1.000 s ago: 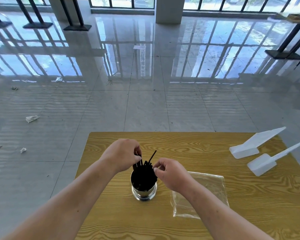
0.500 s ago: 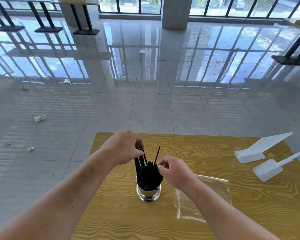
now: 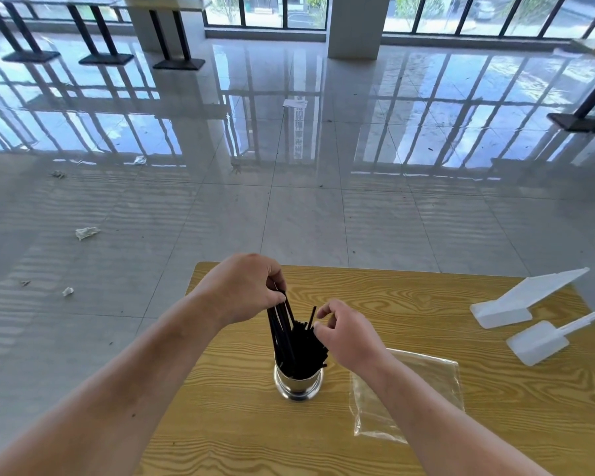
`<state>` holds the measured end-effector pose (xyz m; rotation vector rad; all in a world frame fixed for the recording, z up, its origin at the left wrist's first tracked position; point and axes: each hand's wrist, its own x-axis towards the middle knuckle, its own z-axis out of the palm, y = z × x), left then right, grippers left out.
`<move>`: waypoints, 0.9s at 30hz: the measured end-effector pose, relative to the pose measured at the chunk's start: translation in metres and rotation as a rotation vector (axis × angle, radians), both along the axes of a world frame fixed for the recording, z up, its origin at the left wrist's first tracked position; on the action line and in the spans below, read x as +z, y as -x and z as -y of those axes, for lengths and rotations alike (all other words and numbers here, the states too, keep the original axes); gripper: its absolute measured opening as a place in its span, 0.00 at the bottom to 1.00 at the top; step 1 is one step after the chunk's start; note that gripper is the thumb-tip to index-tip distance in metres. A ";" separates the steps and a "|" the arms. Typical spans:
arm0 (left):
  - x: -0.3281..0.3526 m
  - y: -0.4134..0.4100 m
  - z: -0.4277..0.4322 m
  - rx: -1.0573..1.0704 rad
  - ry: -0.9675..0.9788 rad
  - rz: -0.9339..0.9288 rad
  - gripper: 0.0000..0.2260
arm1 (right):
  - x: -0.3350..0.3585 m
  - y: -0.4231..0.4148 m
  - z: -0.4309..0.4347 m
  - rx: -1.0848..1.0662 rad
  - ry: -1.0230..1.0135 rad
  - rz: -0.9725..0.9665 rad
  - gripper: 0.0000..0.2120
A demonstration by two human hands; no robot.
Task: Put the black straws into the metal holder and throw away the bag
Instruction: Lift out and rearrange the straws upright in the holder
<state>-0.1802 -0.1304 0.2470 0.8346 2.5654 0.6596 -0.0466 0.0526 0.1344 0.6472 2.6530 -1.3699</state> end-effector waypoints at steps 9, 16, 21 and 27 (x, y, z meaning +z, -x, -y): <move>0.049 0.017 0.008 0.047 -0.057 -0.066 0.05 | 0.019 0.002 -0.002 -0.103 0.031 -0.109 0.07; 0.044 0.032 0.014 0.300 -0.567 -0.074 0.07 | 0.024 -0.001 -0.002 -0.171 0.061 -0.155 0.08; 0.006 0.023 0.006 0.521 -0.969 0.291 0.07 | 0.041 0.007 0.007 -0.041 0.375 -0.121 0.10; -0.036 -0.005 -0.006 0.671 -1.016 0.740 0.02 | 0.066 0.023 0.009 -0.274 1.104 -0.055 0.35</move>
